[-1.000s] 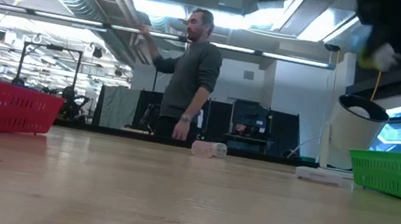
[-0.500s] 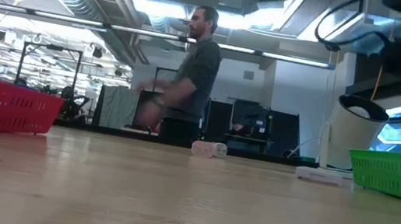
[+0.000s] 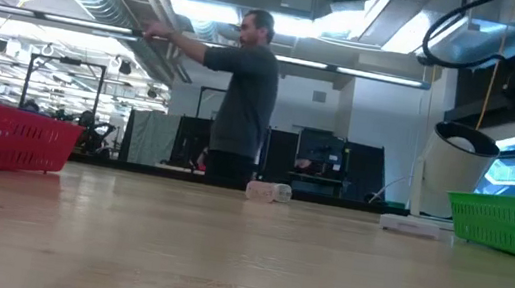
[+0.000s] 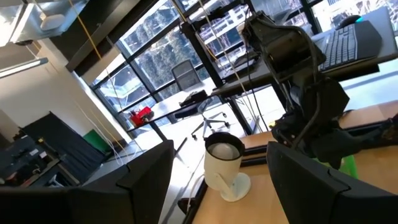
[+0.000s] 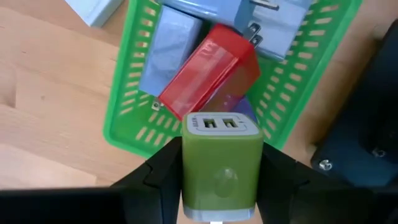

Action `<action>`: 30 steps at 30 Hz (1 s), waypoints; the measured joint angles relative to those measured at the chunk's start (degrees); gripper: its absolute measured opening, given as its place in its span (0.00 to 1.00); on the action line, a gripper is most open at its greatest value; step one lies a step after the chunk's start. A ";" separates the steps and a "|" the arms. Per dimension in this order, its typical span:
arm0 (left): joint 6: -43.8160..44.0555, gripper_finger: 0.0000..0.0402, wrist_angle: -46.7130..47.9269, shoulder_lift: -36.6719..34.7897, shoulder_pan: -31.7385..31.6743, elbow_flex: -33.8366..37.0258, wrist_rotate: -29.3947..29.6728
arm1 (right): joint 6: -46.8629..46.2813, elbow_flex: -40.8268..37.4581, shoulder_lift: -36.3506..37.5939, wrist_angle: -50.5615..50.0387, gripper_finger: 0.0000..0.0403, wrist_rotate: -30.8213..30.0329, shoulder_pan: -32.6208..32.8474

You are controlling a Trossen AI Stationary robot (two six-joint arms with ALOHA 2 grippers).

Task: Pick & Place Office items
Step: Put the bottom green charger adapter into the green basket

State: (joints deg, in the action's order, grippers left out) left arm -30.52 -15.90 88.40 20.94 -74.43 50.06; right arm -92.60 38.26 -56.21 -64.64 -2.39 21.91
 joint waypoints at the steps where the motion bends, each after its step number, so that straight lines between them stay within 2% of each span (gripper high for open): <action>1: 0.03 0.63 -0.07 0.00 -0.07 0.00 0.01 | 0.00 0.09 0.00 -0.11 0.38 -0.07 0.00; 10: 2.97 0.63 -0.08 0.00 -0.83 0.00 0.01 | -2.50 0.28 -0.22 -0.20 0.38 -1.49 0.02; 19: 3.87 0.63 -0.04 0.00 -0.80 0.00 -0.01 | -1.29 0.33 -6.35 -0.21 0.39 -1.62 0.02; 23: 3.87 0.63 -0.04 0.00 -0.80 0.00 0.01 | -1.22 0.33 -7.50 -0.06 0.43 -1.75 0.02; 30: 3.87 0.63 -0.02 0.00 -0.80 0.00 0.01 | 0.07 0.33 -7.48 -0.09 0.55 -2.14 -0.04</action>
State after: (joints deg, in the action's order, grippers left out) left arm -26.65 -15.92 88.40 20.14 -74.43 50.06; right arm -92.53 38.59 -63.68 -64.73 -4.54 21.87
